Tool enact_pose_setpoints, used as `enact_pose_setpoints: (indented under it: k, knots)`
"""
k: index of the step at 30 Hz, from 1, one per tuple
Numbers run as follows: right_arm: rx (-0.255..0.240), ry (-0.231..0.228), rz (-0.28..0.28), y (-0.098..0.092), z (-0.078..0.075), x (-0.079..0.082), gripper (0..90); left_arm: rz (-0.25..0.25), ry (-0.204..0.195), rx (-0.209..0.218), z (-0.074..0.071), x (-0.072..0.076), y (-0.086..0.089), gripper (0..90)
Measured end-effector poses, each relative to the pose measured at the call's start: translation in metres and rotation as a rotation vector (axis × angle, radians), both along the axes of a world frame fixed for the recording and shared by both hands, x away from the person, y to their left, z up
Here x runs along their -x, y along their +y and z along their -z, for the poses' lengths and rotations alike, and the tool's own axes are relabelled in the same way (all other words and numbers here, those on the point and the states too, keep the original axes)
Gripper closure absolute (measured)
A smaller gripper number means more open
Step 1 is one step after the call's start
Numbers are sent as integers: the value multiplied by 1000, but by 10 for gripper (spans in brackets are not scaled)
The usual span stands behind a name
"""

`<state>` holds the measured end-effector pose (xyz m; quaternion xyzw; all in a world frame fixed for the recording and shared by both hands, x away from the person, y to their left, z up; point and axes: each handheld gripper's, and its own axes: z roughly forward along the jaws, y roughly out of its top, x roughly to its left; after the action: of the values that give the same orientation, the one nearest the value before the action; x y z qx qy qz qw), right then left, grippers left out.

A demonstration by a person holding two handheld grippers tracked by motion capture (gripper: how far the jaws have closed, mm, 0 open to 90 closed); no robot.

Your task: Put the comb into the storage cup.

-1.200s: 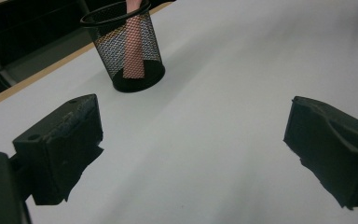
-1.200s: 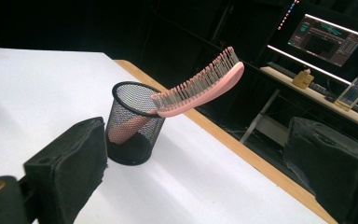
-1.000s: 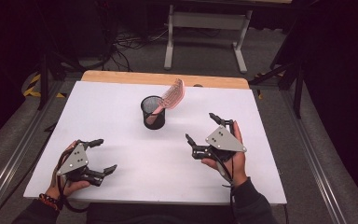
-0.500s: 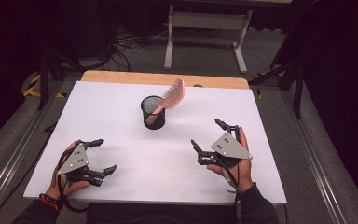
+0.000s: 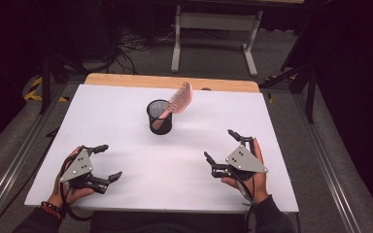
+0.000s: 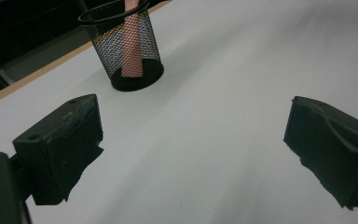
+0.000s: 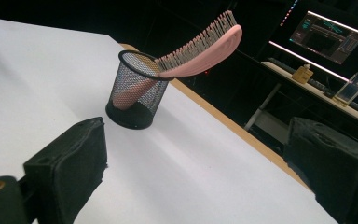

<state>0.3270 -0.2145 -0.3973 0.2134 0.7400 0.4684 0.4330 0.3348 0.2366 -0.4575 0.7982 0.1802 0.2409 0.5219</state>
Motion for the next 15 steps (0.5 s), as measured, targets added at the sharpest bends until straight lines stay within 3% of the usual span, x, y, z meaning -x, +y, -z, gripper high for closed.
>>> enact_pose_setpoints:
  k: [15]
  knots:
    - [15,38,36,-24,22,3,62,-3,0,-8,1,-1,0,51]
